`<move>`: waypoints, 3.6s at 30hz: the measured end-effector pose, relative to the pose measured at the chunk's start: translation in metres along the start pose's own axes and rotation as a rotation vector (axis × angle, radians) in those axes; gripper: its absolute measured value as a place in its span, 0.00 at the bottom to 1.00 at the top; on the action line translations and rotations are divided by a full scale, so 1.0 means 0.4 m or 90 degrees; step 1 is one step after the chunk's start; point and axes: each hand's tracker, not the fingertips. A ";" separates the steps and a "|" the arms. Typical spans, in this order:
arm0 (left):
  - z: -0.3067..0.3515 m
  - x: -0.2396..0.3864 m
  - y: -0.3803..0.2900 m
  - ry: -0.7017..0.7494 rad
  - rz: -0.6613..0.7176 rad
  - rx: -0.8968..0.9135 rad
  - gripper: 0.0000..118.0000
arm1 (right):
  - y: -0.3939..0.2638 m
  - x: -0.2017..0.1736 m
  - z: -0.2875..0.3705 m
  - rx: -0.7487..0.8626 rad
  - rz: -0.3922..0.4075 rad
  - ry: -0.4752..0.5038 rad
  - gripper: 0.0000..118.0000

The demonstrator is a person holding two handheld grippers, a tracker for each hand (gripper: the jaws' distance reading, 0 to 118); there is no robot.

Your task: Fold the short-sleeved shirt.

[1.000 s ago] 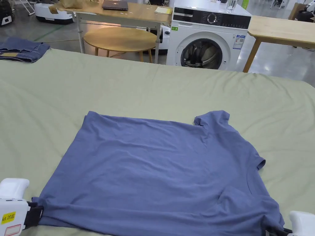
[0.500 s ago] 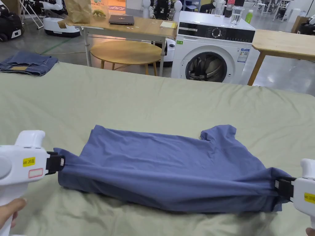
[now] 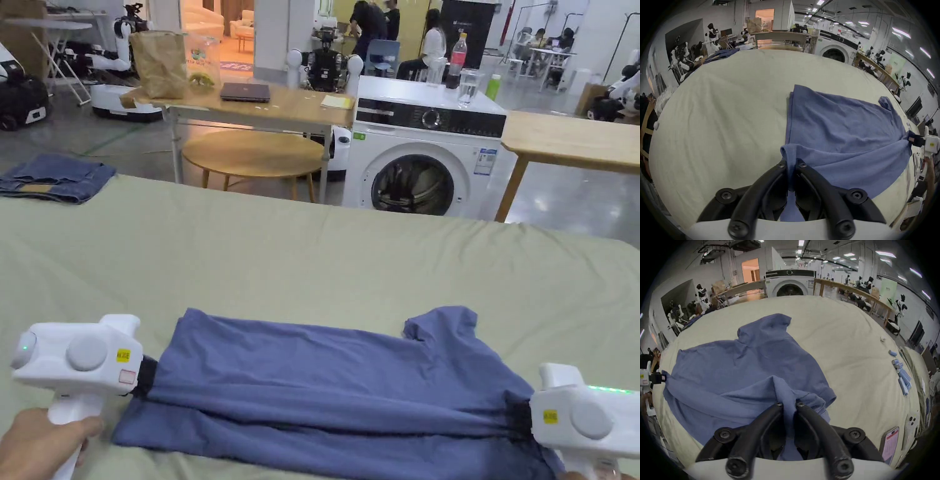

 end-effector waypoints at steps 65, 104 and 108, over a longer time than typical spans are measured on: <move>0.107 0.023 -0.152 -0.006 -0.024 -0.056 0.00 | -0.157 -0.004 0.204 0.116 -0.010 -0.017 0.36; 0.355 -0.038 -0.393 -0.044 -0.023 -0.025 0.00 | -0.425 -0.023 0.394 -0.031 0.091 -0.024 0.05; 0.296 -0.044 -0.479 -0.027 -0.025 -0.060 0.00 | -0.511 -0.023 0.335 -0.065 0.080 -0.028 0.05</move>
